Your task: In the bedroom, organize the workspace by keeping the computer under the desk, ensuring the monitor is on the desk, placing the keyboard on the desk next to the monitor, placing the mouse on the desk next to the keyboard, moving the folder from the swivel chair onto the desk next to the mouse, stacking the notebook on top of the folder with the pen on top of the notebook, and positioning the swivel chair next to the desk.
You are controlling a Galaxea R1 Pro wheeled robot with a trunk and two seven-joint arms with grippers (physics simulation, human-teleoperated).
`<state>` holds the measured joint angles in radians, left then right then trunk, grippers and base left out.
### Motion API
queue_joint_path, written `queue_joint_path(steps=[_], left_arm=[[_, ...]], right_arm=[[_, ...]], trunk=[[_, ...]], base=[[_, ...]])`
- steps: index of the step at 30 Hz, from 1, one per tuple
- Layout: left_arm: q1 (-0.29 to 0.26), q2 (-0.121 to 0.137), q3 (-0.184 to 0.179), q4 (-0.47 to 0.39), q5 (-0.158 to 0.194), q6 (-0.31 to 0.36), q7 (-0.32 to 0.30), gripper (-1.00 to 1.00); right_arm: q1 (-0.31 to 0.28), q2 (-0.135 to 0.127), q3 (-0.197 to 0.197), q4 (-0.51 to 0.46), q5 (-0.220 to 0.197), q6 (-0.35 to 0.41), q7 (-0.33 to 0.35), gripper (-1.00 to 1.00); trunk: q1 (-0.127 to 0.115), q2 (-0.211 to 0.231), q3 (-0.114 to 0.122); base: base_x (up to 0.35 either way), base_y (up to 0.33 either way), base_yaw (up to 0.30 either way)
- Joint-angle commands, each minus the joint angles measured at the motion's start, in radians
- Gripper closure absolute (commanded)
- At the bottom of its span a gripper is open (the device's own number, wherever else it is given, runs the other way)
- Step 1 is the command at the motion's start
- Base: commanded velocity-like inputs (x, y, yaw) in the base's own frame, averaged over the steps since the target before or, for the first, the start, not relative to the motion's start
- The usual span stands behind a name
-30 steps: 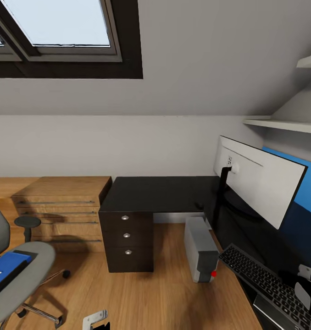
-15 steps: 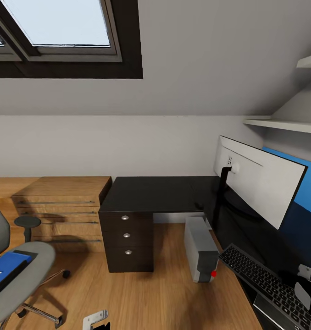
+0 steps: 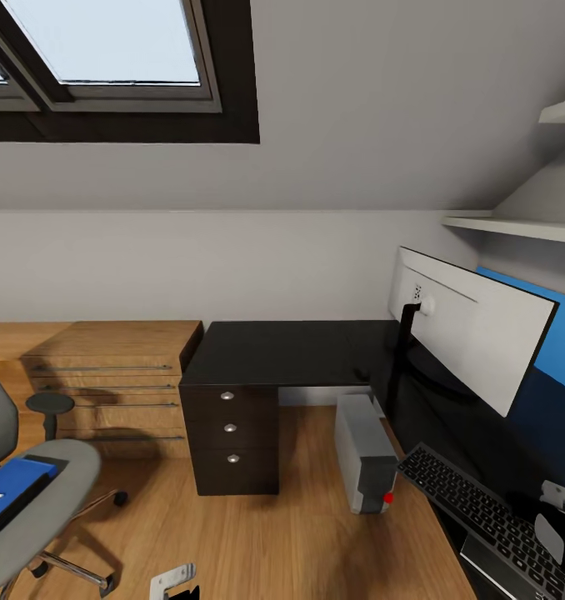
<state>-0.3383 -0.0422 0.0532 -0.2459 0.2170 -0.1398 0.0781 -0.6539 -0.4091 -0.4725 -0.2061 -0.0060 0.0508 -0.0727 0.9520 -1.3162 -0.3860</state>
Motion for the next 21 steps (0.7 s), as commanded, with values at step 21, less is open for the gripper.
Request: queue_joint_path(steps=[21], left_arm=[[-0.001, -0.002, 0.005, 0.000, 0.001, -0.003, 0.003, -1.00]], right_arm=[[0.000, 0.004, 0.005, 0.020, 0.015, -0.029, 0.002, -1.00]], trunk=[[0.015, -0.029, -0.014]], base=[[0.000, 0.000, 0.000]])
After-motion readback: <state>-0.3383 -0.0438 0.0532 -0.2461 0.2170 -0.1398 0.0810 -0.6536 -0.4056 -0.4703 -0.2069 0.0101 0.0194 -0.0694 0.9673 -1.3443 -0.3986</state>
